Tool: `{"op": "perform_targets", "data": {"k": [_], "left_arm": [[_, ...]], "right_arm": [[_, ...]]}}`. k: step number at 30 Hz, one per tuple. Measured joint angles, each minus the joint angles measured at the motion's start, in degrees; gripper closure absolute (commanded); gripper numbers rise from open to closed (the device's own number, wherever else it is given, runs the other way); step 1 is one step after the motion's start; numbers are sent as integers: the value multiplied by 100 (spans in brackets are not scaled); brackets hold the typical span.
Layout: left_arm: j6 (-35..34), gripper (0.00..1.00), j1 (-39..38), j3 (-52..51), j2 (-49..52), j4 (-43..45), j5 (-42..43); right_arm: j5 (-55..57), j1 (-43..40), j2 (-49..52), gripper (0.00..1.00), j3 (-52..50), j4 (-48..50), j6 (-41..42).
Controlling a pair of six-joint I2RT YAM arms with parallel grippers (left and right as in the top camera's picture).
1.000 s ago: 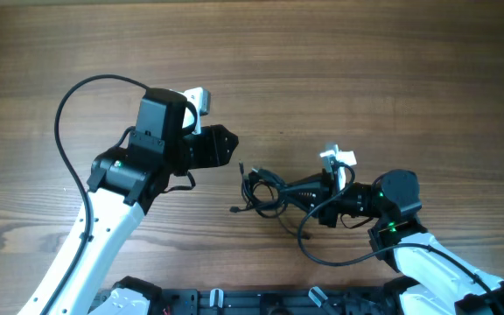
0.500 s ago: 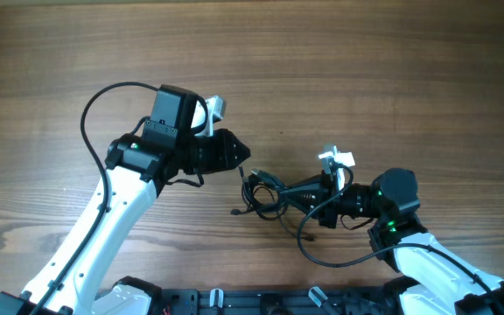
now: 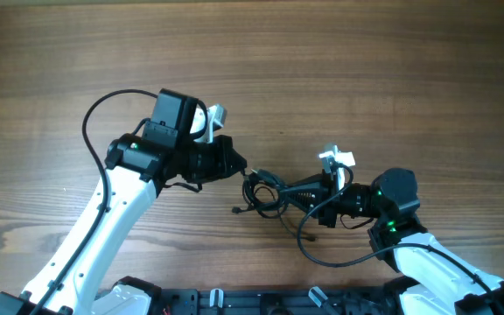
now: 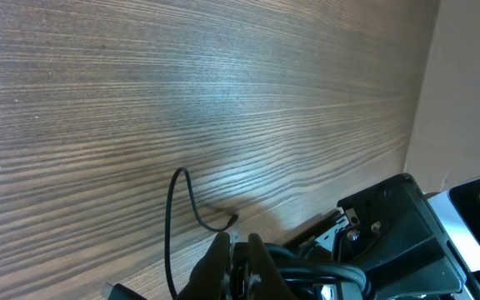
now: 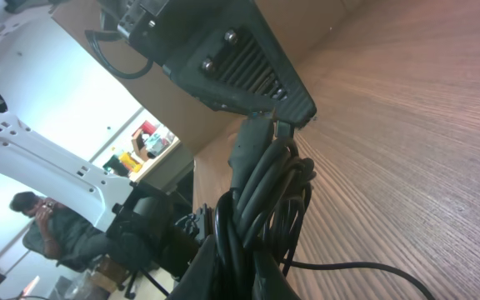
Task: Untangle cables
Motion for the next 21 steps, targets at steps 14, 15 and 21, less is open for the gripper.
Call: {"op": "perform_targets", "data": {"k": [14, 15, 21], "left_arm": [[131, 96, 286, 2, -46, -778, -647], [131, 96, 326, 2, -92, -774, -662], [140, 96, 203, 2, -376, -356, -695]], "right_arm": [[1137, 0, 0, 95, 0, -693, 695], [1226, 2, 0, 95, 0, -695, 822], [1486, 0, 0, 95, 0, -695, 1550]]}}
